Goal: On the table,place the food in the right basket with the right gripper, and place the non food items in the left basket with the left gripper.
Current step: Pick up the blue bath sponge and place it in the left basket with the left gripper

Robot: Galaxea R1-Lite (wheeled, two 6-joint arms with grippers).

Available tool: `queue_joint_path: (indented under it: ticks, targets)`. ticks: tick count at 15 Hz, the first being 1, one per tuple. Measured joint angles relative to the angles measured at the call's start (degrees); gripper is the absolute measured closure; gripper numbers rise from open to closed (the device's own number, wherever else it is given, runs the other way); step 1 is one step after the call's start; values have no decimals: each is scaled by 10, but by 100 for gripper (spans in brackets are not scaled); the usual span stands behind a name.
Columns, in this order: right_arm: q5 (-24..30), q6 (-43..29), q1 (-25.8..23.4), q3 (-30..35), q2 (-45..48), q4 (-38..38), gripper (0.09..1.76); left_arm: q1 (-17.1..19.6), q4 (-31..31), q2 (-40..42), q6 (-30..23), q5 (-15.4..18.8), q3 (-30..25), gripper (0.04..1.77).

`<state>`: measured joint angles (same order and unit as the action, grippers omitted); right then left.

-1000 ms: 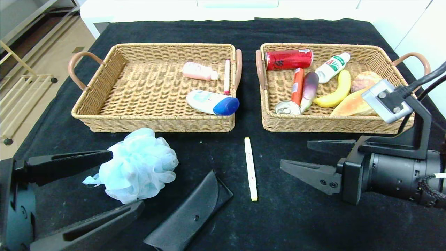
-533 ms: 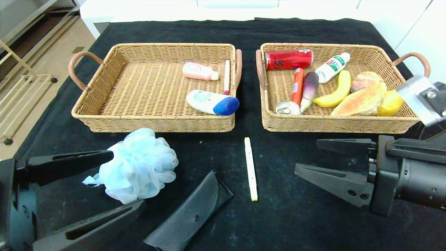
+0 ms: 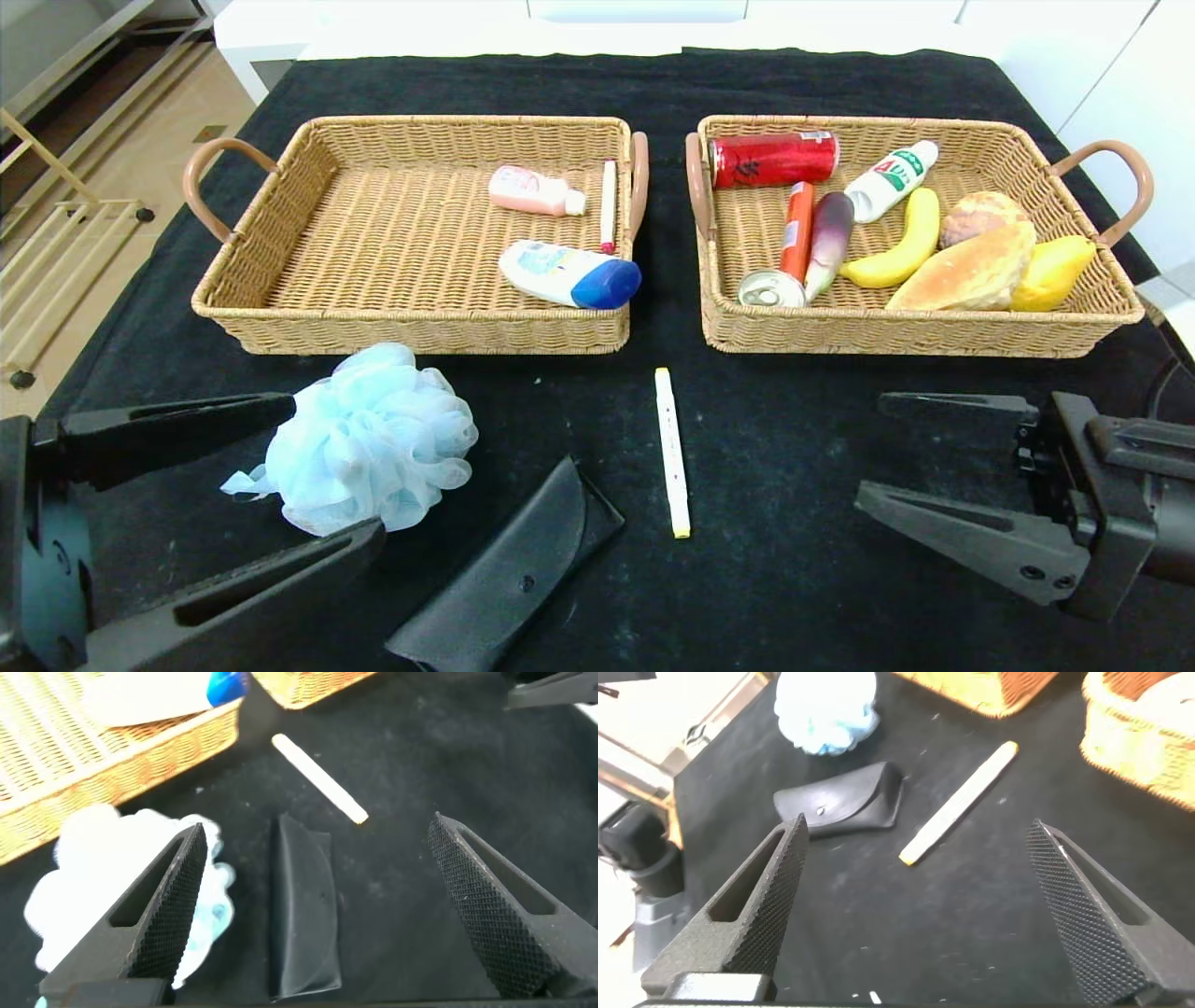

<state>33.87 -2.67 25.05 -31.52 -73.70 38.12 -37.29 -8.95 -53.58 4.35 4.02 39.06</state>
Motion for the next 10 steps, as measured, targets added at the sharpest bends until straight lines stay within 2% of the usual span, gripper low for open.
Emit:
queue_joint_path:
  ticks: [3,10]
  targets:
    - [5,8,-8,30,-3,42,15,-15,1,0,9,-34,0,9]
    - [6,6,-33,47,-1,67,14,-10,14,-5,4,-32,0,9]
